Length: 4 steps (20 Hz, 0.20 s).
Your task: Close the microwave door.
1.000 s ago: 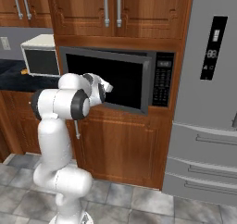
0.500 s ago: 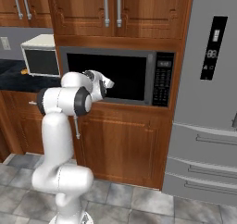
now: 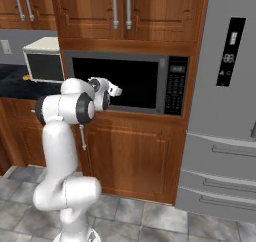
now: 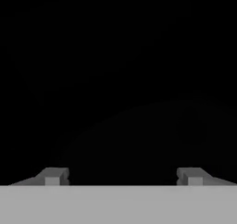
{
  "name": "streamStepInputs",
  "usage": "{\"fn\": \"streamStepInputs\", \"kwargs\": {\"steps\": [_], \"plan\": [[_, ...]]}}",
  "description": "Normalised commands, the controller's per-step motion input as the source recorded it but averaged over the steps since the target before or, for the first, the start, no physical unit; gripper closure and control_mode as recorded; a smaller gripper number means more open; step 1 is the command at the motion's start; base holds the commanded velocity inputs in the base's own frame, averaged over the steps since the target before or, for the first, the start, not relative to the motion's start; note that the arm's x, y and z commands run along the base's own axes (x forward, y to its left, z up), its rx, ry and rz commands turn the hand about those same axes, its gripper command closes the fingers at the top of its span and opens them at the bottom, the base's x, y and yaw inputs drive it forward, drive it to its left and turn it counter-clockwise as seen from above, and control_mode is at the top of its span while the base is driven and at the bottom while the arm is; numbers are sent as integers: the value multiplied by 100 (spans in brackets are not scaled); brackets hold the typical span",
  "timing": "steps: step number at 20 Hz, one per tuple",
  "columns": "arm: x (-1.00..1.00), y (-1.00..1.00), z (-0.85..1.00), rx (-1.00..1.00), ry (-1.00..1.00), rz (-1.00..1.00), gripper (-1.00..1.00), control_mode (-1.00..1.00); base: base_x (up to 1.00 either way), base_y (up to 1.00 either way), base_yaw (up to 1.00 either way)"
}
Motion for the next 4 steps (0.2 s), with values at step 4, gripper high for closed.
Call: {"fn": "streamStepInputs", "kwargs": {"steps": [4], "plan": [[-37,-8,22,0,0,0,-100,-100,0,0,0]]}}
